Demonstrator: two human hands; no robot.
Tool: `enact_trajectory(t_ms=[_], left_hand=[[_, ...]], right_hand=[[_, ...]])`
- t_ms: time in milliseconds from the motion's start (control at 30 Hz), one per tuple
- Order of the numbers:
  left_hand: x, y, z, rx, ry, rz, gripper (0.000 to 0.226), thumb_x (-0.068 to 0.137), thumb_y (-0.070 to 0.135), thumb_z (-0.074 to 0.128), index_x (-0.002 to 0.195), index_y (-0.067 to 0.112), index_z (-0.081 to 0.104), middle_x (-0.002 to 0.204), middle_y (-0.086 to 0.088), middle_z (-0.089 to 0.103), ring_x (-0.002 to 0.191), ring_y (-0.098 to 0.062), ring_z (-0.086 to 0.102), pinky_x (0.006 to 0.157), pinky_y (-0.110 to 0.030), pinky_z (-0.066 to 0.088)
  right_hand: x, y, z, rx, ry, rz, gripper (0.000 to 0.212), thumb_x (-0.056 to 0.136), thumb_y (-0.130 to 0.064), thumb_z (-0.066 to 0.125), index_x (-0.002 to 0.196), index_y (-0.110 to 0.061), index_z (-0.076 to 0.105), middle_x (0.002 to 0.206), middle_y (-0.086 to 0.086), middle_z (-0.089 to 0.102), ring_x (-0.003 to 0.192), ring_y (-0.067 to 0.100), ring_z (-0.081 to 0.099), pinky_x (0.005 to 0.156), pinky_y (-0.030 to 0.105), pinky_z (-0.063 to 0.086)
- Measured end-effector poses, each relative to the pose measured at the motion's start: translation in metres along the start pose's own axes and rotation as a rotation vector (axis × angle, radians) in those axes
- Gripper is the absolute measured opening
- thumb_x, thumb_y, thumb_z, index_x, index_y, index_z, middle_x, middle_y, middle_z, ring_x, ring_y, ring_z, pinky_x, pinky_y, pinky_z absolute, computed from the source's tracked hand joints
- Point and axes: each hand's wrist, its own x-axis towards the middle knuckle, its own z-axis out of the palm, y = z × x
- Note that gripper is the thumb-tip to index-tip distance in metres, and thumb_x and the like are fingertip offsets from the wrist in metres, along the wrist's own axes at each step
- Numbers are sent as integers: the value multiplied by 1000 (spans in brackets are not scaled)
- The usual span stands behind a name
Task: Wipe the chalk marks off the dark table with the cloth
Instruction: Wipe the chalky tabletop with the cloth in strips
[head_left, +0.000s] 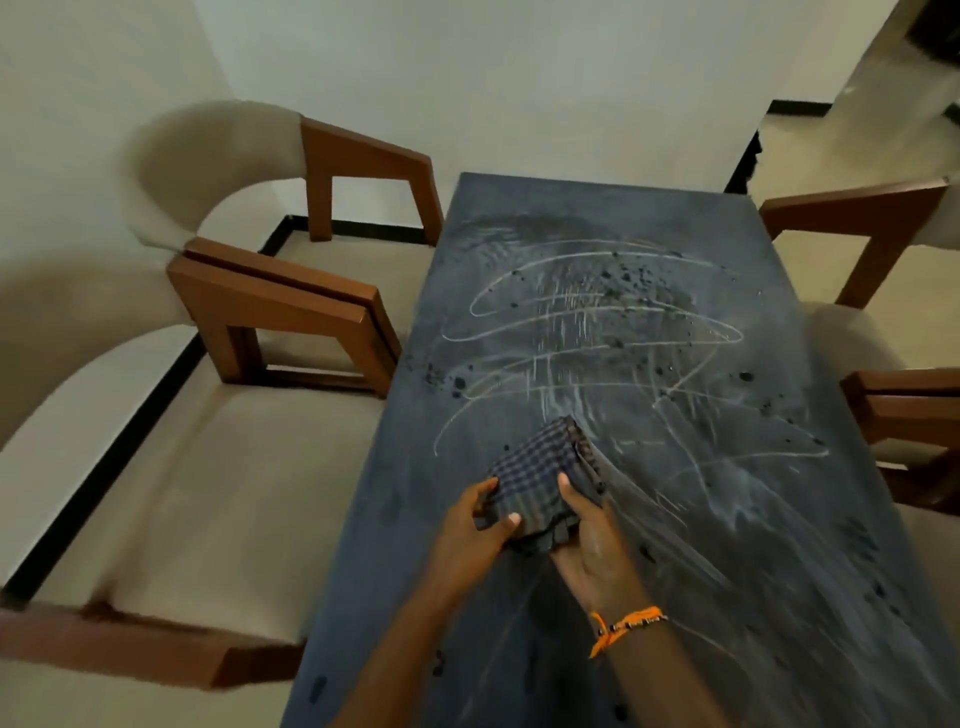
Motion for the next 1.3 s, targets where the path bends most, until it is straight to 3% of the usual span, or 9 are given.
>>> enact_trajectory(t_ms=[167,300,500,600,700,800,1000,1200,1300], left_hand=[[73,17,-43,421,-84,171,39,87,19,60,125,17,54,129,-6,55,112,-19,55,95,-28,43],[120,37,-51,549,-64,243,40,86,25,60,125,15,52,129,-6,49,117,-21,50,99,-30,39],[182,52,-58,703,-12,291,49,85,21,62,129,10,45,133,-11,44,122,-27,44,109,-43,29],[213,44,-73,774,76,269,69,81,28,65,140,12,31,148,-10,29,138,-26,24,115,-46,15],[234,28,-88,776,229,139,89,80,38,65,146,9,12,155,-13,8,143,-29,5,116,-45,9],[234,18,-89,585,196,102,105,76,41,70,146,9,-1,157,-10,0,144,-25,1,118,-41,8],[241,-2,-83,534,170,113,128,62,54,75,144,12,-14,156,-2,-14,143,-16,-10,115,-30,2],[242,4,-90,612,123,226,117,70,42,74,146,10,-9,157,-8,-9,144,-22,-6,118,-36,8],[242,9,-82,691,129,128,123,68,50,73,144,6,-13,156,-12,-14,144,-25,-10,116,-36,1]], right_hand=[[43,-5,42,-103,95,-173,27,94,-5,49,119,-10,58,116,8,65,103,23,64,80,38,54],[78,-23,72,-441,256,-432,29,93,-1,51,120,-7,59,118,9,65,110,27,60,98,49,47],[160,-68,99,-1085,297,-887,57,84,14,48,135,-11,50,122,5,62,103,9,58,92,16,44],[214,-71,94,-1676,141,-620,72,88,-34,61,148,-19,24,156,10,25,144,30,21,117,52,7],[255,-65,76,-2108,68,-413,108,64,-90,7,151,-26,-2,159,5,-12,146,27,-16,109,57,-20],[270,-58,69,-2114,152,-620,113,54,-86,-27,149,-31,-4,160,6,-10,146,28,-14,114,54,-12],[324,-9,137,-2157,57,-744,66,92,-63,27,149,-37,5,160,14,-3,146,34,-8,114,53,-11],[334,40,188,-2232,-311,-855,62,92,-56,39,148,-36,20,160,9,-1,147,29,-8,116,50,-11],[335,25,176,-2198,-324,-893,58,94,-53,36,147,-38,19,161,4,2,148,26,-4,117,50,-5]])
